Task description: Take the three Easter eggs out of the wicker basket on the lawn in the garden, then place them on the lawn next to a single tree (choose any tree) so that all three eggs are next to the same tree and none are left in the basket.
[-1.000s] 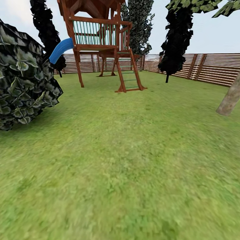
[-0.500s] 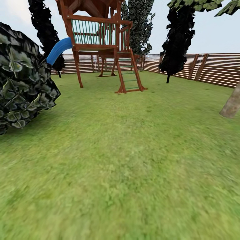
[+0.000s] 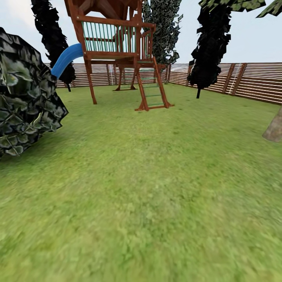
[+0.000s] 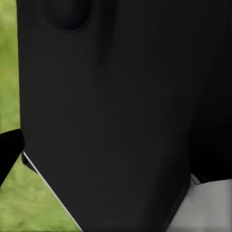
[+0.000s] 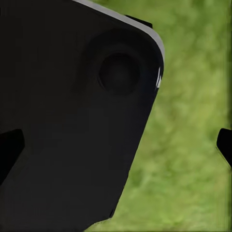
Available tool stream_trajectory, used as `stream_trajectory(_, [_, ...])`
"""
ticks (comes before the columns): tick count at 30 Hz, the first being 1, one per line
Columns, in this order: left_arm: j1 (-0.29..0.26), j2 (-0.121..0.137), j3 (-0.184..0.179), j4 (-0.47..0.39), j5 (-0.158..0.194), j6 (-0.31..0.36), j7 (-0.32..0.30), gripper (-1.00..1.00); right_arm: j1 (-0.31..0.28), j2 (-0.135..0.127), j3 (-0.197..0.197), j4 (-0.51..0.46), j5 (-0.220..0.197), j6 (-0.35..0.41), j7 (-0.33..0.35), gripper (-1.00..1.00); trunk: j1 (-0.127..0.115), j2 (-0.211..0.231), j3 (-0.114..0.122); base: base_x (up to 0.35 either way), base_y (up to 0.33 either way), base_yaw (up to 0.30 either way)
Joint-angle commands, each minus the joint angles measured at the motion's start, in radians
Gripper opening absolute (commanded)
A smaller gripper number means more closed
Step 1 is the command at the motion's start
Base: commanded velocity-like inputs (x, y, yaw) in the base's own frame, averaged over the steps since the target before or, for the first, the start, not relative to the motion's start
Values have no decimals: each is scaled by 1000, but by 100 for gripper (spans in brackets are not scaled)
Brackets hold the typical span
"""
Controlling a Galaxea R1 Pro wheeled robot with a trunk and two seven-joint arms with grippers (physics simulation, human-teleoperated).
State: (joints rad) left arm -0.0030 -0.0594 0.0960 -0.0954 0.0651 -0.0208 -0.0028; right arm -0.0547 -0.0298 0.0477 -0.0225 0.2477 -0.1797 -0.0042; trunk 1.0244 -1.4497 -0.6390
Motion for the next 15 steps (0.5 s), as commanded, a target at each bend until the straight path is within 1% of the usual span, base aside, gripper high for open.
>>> stream_trajectory(1, [0,0,5,0,7,-2,0,100,-1,0,4,1,1,-3,0,100,1,0,-1,339,0,0])
stream_trajectory(15, [0,0,7,0,7,-2,1,100,-1,0,4,1,2,-3,0,100,1,0,-1,339,0,0])
